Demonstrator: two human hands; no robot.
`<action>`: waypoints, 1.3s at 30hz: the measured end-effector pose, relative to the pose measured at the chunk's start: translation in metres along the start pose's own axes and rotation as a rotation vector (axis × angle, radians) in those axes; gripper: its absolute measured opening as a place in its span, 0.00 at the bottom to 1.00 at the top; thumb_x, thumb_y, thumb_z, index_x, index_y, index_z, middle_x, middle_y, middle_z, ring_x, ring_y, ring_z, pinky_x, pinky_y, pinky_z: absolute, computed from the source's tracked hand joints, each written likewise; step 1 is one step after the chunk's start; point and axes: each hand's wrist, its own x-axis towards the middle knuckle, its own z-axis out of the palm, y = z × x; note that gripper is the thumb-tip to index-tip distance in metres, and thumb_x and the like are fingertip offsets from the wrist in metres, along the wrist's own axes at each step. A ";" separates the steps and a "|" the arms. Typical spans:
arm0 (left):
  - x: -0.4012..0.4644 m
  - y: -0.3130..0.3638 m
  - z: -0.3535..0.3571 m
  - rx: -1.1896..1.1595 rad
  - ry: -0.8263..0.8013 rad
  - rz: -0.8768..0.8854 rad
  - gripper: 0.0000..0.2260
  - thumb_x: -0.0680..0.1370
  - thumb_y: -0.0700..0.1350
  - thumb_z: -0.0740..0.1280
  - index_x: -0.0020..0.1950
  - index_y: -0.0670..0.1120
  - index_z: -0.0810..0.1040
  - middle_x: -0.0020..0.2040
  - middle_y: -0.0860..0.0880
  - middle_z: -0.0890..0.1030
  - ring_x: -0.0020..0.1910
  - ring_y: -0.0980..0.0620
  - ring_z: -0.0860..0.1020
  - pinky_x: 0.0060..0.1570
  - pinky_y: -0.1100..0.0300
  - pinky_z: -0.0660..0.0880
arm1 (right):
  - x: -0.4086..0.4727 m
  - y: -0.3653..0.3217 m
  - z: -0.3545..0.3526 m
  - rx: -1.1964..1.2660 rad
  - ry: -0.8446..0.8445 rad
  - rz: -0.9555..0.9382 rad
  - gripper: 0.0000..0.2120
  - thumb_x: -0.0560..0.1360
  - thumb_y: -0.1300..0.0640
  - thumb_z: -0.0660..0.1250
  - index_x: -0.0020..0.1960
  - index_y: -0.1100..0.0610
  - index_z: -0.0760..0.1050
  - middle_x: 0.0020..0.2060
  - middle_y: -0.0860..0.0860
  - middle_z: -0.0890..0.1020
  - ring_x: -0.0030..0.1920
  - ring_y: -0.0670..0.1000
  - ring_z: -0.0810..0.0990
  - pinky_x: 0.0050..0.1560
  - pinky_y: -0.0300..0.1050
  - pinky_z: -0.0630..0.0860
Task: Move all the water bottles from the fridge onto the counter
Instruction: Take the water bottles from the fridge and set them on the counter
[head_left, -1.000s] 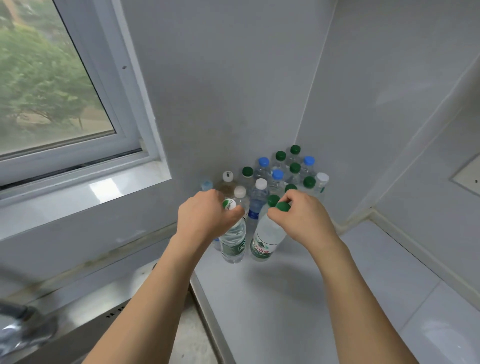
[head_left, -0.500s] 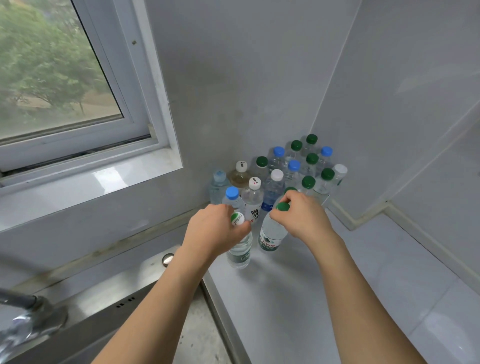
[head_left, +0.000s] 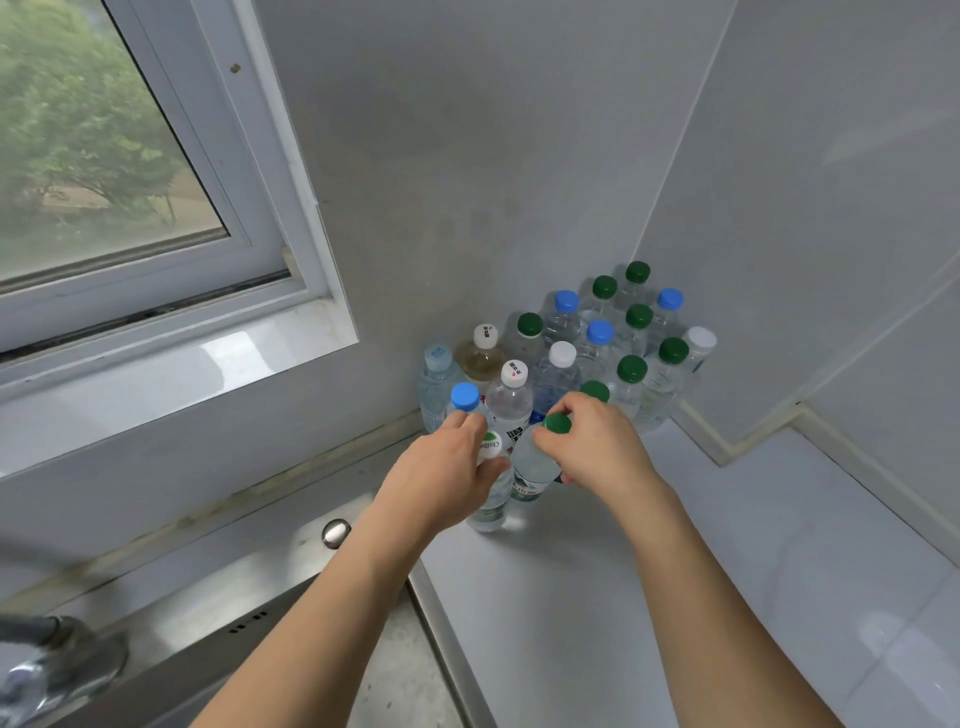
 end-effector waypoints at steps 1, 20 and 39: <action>0.002 0.000 0.000 -0.006 -0.010 0.005 0.13 0.80 0.57 0.60 0.49 0.49 0.63 0.50 0.49 0.70 0.43 0.44 0.75 0.40 0.52 0.70 | 0.002 -0.001 0.002 -0.009 0.001 -0.010 0.08 0.69 0.49 0.66 0.44 0.52 0.73 0.36 0.51 0.81 0.37 0.56 0.82 0.42 0.51 0.80; 0.001 0.001 0.030 -0.151 0.137 -0.019 0.12 0.81 0.52 0.61 0.55 0.44 0.65 0.53 0.49 0.68 0.38 0.47 0.69 0.35 0.55 0.67 | 0.024 -0.004 -0.006 0.097 -0.218 -0.059 0.07 0.73 0.54 0.68 0.47 0.54 0.71 0.31 0.52 0.82 0.26 0.49 0.82 0.33 0.52 0.83; -0.004 0.013 0.028 -0.193 0.173 -0.109 0.12 0.80 0.52 0.63 0.53 0.46 0.65 0.50 0.47 0.73 0.42 0.44 0.75 0.43 0.47 0.75 | -0.009 0.004 0.001 0.052 -0.086 -0.080 0.25 0.75 0.46 0.68 0.69 0.52 0.67 0.56 0.54 0.80 0.53 0.56 0.80 0.55 0.52 0.76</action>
